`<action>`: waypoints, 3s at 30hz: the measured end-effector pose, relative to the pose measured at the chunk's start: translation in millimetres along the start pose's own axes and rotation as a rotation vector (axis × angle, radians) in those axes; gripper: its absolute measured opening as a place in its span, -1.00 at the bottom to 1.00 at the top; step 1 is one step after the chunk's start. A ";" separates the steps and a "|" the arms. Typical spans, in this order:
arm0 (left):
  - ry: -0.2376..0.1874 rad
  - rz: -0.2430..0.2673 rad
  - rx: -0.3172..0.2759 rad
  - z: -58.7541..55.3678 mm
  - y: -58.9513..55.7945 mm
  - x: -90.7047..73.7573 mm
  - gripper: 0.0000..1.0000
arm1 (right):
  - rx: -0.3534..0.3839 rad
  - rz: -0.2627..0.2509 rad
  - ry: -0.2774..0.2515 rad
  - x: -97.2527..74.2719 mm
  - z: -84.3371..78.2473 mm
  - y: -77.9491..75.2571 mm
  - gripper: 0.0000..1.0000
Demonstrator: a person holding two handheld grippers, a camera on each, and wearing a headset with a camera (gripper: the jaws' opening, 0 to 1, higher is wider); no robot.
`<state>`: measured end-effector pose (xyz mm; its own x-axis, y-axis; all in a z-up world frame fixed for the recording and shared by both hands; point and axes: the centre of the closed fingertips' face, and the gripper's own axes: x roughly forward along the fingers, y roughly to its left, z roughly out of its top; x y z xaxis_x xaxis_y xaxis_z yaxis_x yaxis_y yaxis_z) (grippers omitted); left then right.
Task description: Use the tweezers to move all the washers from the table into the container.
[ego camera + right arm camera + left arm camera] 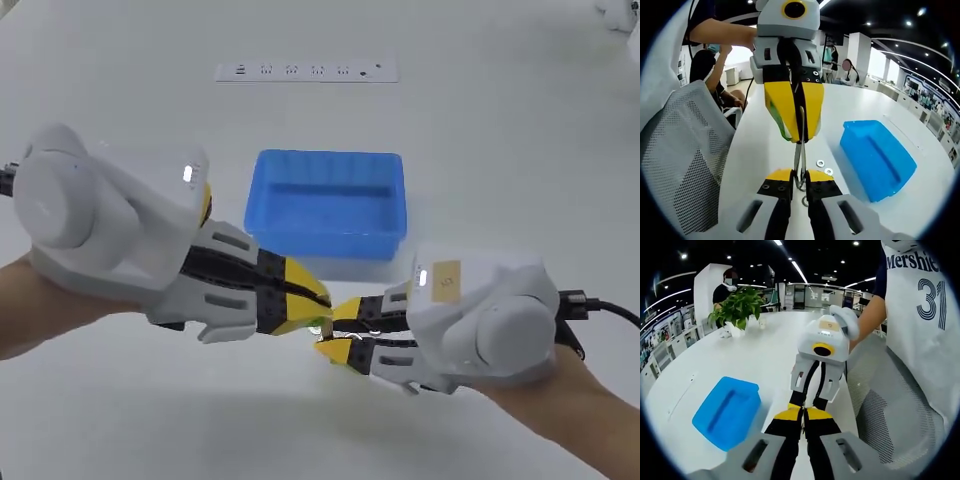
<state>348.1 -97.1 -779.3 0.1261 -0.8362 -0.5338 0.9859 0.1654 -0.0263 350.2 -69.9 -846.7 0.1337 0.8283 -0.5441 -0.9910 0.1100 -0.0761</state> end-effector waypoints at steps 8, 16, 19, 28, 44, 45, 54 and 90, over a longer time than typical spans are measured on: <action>-0.011 0.003 0.017 14.2 1.4 -12.6 -0.88 | -0.025 -0.008 -0.019 -7.6 18.2 -3.4 -0.79; -0.046 0.016 0.054 41.0 10.0 -27.2 -0.88 | -0.059 -0.023 -0.056 -23.9 43.1 -18.9 -0.79; -0.053 0.019 0.070 49.1 13.4 -31.3 -0.88 | -0.078 -0.023 -0.060 -27.5 49.5 -23.4 -0.79; -0.080 0.043 0.094 70.0 30.8 -44.0 -0.88 | -0.128 -0.008 -0.082 -36.4 72.2 -46.3 -0.80; -0.080 0.058 0.115 86.1 84.8 -42.6 -0.88 | -0.140 0.000 -0.115 -34.7 84.3 -100.3 -0.80; -0.080 0.058 0.117 85.9 87.3 -41.8 -0.88 | -0.141 0.001 -0.114 -33.8 83.6 -103.8 -0.80; -0.057 0.072 0.125 70.1 120.0 -27.8 -0.88 | -0.109 0.012 -0.111 -14.2 68.5 -132.2 -0.80; -0.014 0.041 0.018 7.7 150.0 5.8 -0.88 | -0.037 0.084 -0.032 30.7 11.6 -146.2 -0.77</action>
<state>497.6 -81.1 -779.9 0.1676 -0.8362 -0.5222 0.9817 0.1904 0.0102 499.1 -54.1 -842.6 0.0492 0.8508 -0.5232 -0.9979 0.0195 -0.0622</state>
